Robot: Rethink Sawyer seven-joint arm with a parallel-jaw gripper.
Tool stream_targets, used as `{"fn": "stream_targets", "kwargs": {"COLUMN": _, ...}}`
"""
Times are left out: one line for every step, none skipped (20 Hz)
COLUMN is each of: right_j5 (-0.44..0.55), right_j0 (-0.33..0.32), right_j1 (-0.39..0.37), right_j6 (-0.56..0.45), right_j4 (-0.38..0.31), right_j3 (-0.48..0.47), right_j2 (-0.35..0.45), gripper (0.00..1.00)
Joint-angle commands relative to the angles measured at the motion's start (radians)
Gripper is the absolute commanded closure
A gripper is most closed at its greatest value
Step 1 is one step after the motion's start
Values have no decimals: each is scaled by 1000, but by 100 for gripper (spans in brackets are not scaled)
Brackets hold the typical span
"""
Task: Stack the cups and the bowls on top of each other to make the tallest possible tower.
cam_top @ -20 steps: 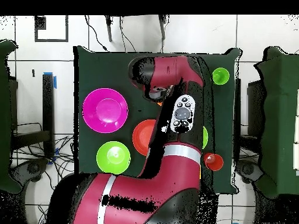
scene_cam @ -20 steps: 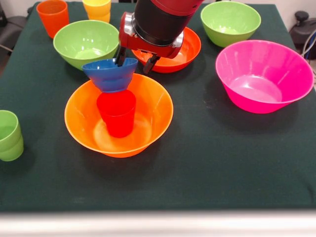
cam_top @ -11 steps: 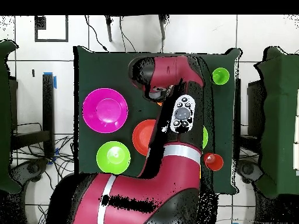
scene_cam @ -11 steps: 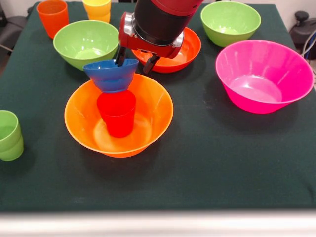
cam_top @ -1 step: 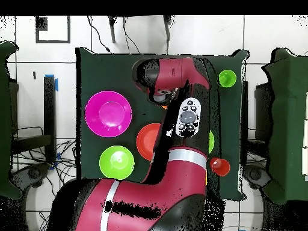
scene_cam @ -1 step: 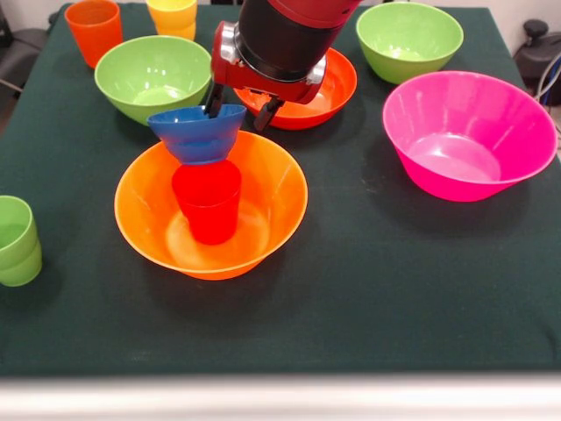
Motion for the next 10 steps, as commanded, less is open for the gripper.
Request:
{"fn": "stream_targets", "kwargs": {"right_j5": -49, "right_j0": 1, "right_j1": 31, "right_j6": 26, "right_j4": -3, "right_j3": 75, "right_j2": 87, "gripper": 0}}
{"fn": "stream_targets", "kwargs": {"right_j5": -54, "right_j0": 0, "right_j1": 30, "right_j6": 24, "right_j4": -4, "right_j3": 78, "right_j2": 87, "gripper": 0}}
{"fn": "stream_targets", "kwargs": {"right_j5": -53, "right_j0": -1, "right_j1": 32, "right_j6": 20, "right_j4": -5, "right_j3": 74, "right_j2": 89, "gripper": 0}}
{"fn": "stream_targets", "kwargs": {"right_j5": -54, "right_j0": -2, "right_j1": 31, "right_j6": 19, "right_j4": -7, "right_j3": 78, "right_j2": 87, "gripper": 0}}
{"fn": "stream_targets", "kwargs": {"right_j5": -55, "right_j0": -2, "right_j1": 30, "right_j6": 17, "right_j4": -8, "right_j3": 80, "right_j2": 86, "gripper": 100}}
{"fn": "stream_targets", "kwargs": {"right_j5": -53, "right_j0": -1, "right_j1": 32, "right_j6": 18, "right_j4": -9, "right_j3": 77, "right_j2": 85, "gripper": 100}}
{"fn": "stream_targets", "kwargs": {"right_j5": -52, "right_j0": 0, "right_j1": 33, "right_j6": 18, "right_j4": -10, "right_j3": 75, "right_j2": 84, "gripper": 100}}
{"fn": "stream_targets", "kwargs": {"right_j5": -50, "right_j0": 0, "right_j1": 34, "right_j6": 19, "right_j4": -11, "right_j3": 73, "right_j2": 83, "gripper": 100}}
{"fn": "stream_targets", "kwargs": {"right_j5": -50, "right_j0": -1, "right_j1": 35, "right_j6": 18, "right_j4": -11, "right_j3": 71, "right_j2": 83, "gripper": 100}}
{"fn": "stream_targets", "kwargs": {"right_j5": -47, "right_j0": -1, "right_j1": 34, "right_j6": 17, "right_j4": -11, "right_j3": 71, "right_j2": 83, "gripper": 100}}
